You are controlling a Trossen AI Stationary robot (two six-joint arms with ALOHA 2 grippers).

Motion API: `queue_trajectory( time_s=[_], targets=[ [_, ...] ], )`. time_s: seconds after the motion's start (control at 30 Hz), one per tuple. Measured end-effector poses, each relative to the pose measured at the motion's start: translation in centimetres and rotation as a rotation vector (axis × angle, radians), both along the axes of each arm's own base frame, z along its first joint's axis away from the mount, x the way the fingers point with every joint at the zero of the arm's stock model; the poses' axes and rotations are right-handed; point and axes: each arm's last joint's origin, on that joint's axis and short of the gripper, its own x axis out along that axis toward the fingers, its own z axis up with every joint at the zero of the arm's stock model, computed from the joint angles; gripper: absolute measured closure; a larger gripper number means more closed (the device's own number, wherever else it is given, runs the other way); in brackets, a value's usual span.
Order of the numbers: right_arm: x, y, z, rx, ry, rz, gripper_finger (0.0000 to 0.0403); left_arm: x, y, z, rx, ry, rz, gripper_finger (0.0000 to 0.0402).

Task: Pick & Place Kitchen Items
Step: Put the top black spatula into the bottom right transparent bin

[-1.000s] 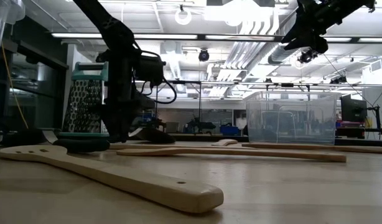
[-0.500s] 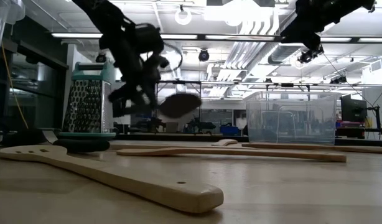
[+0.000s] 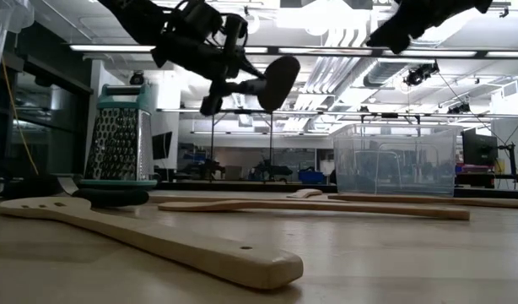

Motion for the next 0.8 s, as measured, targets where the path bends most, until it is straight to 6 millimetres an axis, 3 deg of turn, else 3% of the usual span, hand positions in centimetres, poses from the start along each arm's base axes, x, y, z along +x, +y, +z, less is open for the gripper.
queue_trajectory(
  time_s=[0.13, 0.2, 0.53, 0.67, 0.8],
  targets=[
    [1.7, 0.3, 0.4, -0.203, -0.006, 0.052, 0.0275, 0.2, 0.1, 0.6, -0.015, -0.064, 0.005, 0.0296],
    [2.7, 0.2, 0.5, -0.219, -0.017, 0.029, 0.0275, 0.4, 0.2, 1.2, -0.006, -0.114, 0.008, 0.0296],
    [7.4, -0.4, -0.6, 0.345, -0.128, 0.002, 0.0275, 0.8, 0.5, 4.0, 0.237, -0.399, 0.053, 0.0296],
    [9.2, 0.0, -1.1, 0.415, -0.135, 0.043, 0.0275, 0.7, 0.7, 4.5, 0.372, -0.439, 0.114, 0.0296],
    [11.1, 0.7, -1.6, 0.38, -0.145, 0.018, 0.0275, 0.7, 0.9, 5.1, 0.489, -0.485, 0.158, 0.0296]
  ],
)
